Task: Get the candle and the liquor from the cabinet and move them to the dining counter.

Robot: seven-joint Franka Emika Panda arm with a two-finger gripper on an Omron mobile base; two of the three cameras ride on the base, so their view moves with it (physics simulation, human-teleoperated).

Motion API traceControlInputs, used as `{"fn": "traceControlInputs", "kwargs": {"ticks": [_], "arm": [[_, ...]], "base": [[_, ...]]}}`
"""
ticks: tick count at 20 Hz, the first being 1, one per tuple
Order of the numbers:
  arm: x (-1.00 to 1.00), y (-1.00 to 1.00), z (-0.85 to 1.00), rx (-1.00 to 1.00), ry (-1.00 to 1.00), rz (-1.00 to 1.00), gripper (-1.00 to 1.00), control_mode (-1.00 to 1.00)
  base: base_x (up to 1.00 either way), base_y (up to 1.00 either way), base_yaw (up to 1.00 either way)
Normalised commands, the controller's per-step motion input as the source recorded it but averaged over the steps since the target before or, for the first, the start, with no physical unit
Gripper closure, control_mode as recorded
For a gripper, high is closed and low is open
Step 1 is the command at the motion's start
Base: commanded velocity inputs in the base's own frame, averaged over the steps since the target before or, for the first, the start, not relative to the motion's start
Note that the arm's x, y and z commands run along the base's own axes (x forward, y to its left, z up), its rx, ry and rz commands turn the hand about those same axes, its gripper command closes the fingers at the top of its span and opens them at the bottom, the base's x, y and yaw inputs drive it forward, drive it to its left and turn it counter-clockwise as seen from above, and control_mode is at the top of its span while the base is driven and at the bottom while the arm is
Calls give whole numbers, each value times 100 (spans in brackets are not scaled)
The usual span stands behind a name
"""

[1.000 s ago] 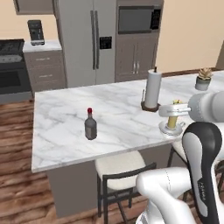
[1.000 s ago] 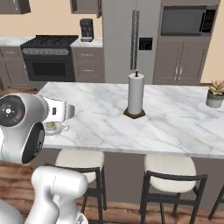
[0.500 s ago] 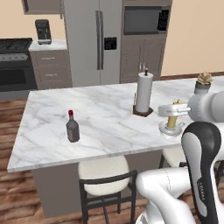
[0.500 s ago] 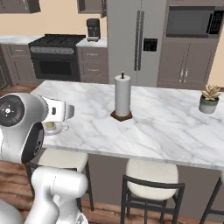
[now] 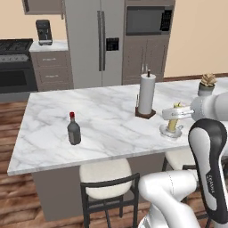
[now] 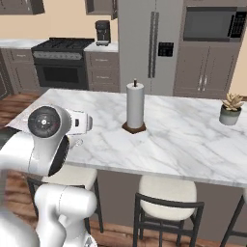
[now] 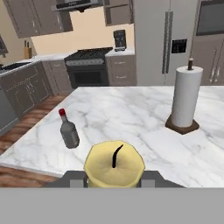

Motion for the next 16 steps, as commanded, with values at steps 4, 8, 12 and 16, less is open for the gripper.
{"fn": "traceControlInputs", "kwargs": {"ticks": [4,8,12,16], "arm": [[52,6,-31,0,7,15,100,-100],[52,20,-24,0,6,6,100,-100],[48,17,-23,0,2,3,100,-100],[35,17,-23,-1,1,0,100,-100]], "base": [[0,0,0],[0,0,0],[0,0,0],[0,0,0]]}}
